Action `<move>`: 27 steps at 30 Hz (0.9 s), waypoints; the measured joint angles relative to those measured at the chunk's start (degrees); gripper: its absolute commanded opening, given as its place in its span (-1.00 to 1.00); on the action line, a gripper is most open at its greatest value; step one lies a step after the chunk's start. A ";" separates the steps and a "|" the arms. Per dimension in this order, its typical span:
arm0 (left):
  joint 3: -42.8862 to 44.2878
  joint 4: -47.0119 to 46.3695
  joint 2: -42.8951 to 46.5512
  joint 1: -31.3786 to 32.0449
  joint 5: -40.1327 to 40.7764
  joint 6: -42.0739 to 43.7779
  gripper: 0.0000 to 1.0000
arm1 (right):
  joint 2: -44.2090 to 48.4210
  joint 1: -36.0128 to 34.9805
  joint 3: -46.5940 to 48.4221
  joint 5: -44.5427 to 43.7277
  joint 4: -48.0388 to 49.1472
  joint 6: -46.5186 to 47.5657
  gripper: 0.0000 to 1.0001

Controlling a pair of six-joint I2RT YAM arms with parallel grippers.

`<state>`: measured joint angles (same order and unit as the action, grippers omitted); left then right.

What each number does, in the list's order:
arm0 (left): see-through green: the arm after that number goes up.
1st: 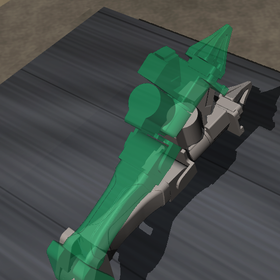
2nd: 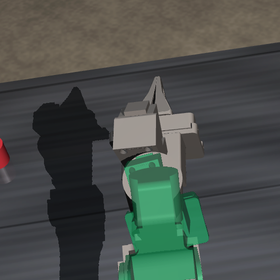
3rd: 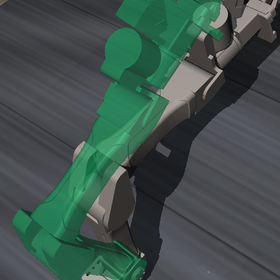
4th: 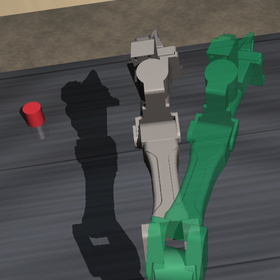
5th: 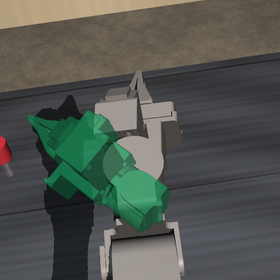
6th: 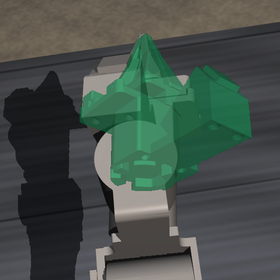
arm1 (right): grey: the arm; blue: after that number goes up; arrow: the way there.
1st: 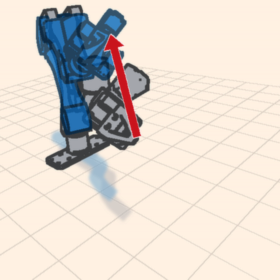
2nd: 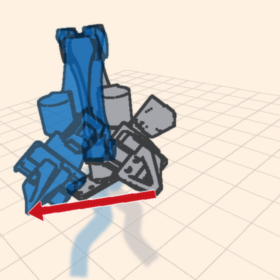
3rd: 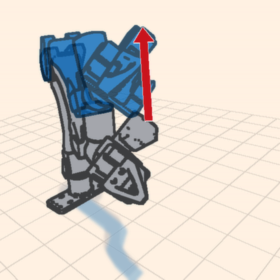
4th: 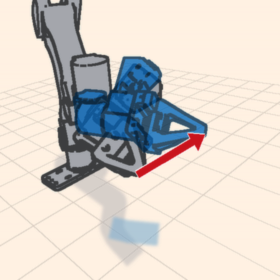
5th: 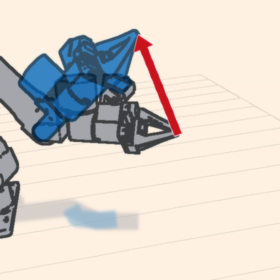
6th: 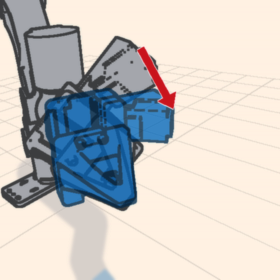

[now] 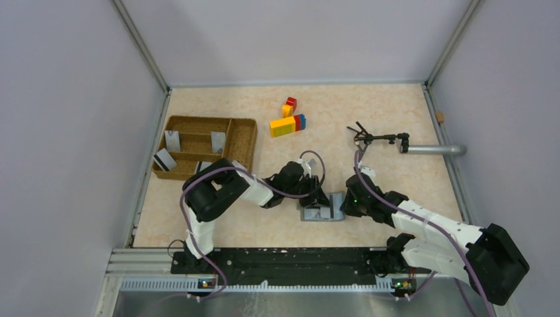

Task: Put the credit cards into the card holder
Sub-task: Insert the credit card into the card holder.

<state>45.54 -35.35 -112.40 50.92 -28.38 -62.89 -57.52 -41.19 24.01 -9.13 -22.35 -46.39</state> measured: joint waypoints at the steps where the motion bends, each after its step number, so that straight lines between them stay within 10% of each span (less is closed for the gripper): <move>1: 0.22 1.49 0.66 0.13 0.68 0.66 -0.33 | 0.17 0.00 0.00 0.00 -0.04 -0.13 -1.00; 27: 1.77 20.55 10.95 0.31 9.03 9.18 -0.04 | 3.08 0.00 -0.02 0.07 -0.46 -0.35 -1.00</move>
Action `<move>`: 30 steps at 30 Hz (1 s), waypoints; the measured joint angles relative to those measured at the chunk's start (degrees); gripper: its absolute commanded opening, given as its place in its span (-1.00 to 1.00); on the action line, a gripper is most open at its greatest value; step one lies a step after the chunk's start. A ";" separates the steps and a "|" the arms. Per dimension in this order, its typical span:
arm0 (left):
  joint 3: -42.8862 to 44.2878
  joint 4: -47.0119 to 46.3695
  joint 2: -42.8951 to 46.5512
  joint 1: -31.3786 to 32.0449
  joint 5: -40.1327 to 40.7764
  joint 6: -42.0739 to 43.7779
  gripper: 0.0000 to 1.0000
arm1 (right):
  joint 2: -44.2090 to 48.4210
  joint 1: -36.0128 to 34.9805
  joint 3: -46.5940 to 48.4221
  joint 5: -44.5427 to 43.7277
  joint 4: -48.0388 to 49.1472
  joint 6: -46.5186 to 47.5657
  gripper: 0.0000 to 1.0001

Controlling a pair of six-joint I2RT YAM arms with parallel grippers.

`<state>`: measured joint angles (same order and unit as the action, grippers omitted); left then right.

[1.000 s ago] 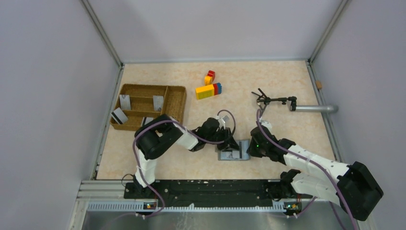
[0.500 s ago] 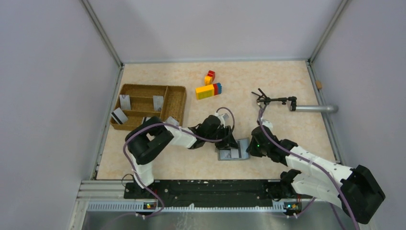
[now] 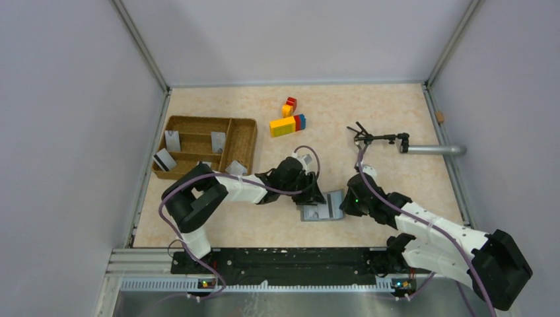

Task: Put the credit cards into the card holder
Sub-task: Insert the credit card into the card holder.

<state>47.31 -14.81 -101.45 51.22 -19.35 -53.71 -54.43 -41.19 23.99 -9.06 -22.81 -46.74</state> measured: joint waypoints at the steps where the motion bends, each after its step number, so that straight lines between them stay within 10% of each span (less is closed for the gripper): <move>1: 0.00 0.55 0.33 0.00 0.31 0.09 -0.04 | 0.02 0.00 0.00 0.00 0.00 0.00 -1.00; 30: 0.96 -7.41 -5.03 1.22 -4.26 -2.54 -0.04 | 0.90 0.00 -1.66 0.20 0.96 -0.61 -0.77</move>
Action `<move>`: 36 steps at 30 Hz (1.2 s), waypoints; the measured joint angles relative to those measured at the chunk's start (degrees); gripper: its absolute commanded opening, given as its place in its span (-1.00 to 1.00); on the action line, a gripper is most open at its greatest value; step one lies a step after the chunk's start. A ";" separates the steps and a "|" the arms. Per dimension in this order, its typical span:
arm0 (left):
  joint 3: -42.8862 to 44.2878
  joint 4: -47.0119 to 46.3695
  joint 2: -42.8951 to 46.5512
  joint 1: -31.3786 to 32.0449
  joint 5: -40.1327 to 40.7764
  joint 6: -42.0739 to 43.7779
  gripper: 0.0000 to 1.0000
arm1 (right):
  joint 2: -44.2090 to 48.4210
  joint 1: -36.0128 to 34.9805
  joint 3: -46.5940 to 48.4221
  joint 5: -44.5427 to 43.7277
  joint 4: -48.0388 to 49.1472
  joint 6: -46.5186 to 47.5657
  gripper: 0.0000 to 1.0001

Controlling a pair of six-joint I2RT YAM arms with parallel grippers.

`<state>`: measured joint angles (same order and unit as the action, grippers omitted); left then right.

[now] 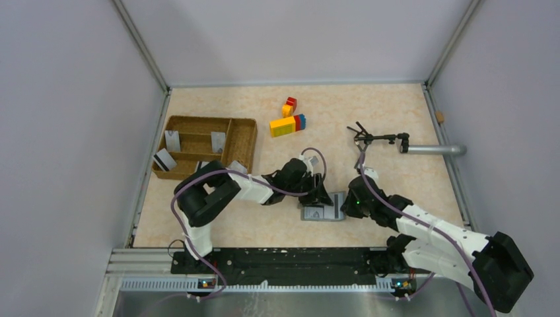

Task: Put the credit cards into the card holder
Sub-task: Insert the credit card into the card holder.

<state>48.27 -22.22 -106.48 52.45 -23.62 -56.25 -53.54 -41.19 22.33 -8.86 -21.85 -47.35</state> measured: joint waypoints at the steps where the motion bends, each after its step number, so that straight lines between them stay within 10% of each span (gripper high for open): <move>1: 0.28 -0.20 -0.31 0.04 -0.20 -0.07 -0.04 | 0.28 0.00 -0.20 0.04 0.11 -0.20 -0.71; 11: 1.57 -1.81 -2.21 0.48 -1.05 -0.83 -0.04 | 3.50 0.00 -0.98 -0.55 -1.01 -1.92 -0.26; 36: 3.21 -2.36 -3.76 1.92 -1.42 -1.88 -0.03 | 8.11 0.00 -3.37 -3.32 -5.27 -4.11 -0.49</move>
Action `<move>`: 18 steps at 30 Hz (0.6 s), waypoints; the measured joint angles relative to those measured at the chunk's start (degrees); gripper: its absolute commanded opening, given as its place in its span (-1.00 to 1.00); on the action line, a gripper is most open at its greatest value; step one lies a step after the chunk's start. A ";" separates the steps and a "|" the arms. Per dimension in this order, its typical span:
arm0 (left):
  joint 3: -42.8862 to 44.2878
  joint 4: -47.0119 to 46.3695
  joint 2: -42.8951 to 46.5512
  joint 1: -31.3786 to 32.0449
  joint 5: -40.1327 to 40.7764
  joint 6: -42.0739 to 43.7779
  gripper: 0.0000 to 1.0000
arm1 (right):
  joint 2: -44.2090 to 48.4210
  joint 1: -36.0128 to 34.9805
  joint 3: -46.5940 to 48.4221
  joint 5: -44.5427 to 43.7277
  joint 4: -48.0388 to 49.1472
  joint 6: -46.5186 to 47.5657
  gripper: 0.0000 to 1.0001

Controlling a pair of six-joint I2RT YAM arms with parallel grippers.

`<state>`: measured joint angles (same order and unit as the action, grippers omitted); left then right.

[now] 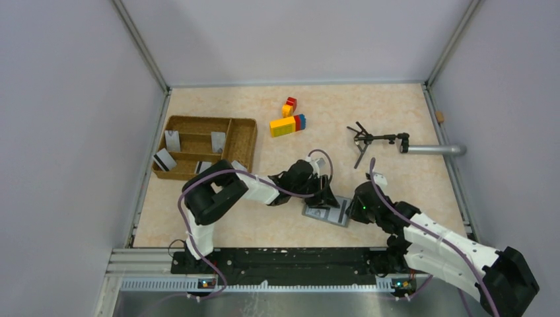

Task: Put the credit cards into the card holder
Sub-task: Insert the credit card into the card holder.

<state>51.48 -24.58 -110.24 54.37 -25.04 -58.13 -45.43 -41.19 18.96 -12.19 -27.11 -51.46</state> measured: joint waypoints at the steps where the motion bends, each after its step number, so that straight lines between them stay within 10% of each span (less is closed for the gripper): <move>1: 0.07 0.17 0.00 0.11 0.00 -0.02 -0.03 | 0.00 0.02 -0.24 0.02 0.17 -0.13 -0.49; 18: 0.17 9.03 9.86 0.37 2.25 4.33 0.41 | 4.17 0.09 -0.02 0.31 -1.38 -1.31 -0.43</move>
<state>51.66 -15.55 -100.38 54.74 -22.79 -53.80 -41.25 -41.10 18.94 -11.88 -28.49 -52.77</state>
